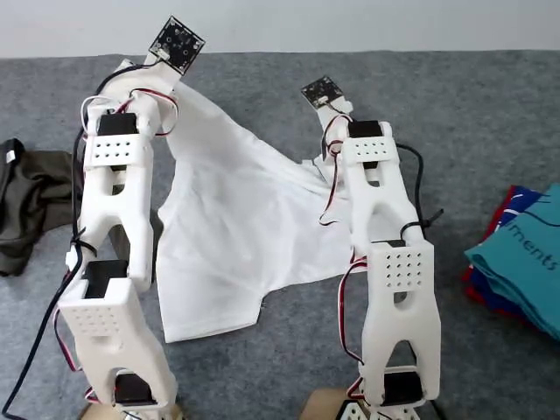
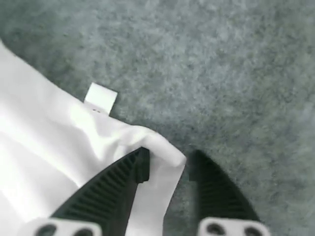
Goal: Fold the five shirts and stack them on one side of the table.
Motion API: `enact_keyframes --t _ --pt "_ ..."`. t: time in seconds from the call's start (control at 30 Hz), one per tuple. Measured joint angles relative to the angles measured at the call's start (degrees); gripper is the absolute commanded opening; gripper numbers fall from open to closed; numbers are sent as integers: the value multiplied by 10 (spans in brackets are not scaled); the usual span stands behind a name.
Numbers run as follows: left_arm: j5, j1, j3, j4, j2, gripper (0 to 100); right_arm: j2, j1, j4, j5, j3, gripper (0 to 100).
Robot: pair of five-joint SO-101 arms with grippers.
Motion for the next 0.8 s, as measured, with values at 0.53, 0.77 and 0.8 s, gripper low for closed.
enact_keyframes --t 0.53,0.77,0.8 --pt "25 0 0 0 -21 2 -42 -4 124 86 -156 11" --pt "66 6 0 0 -111 2 -54 3 171 117 -290 11" --pt "70 6 0 0 -120 2 -54 10 171 126 -302 11"
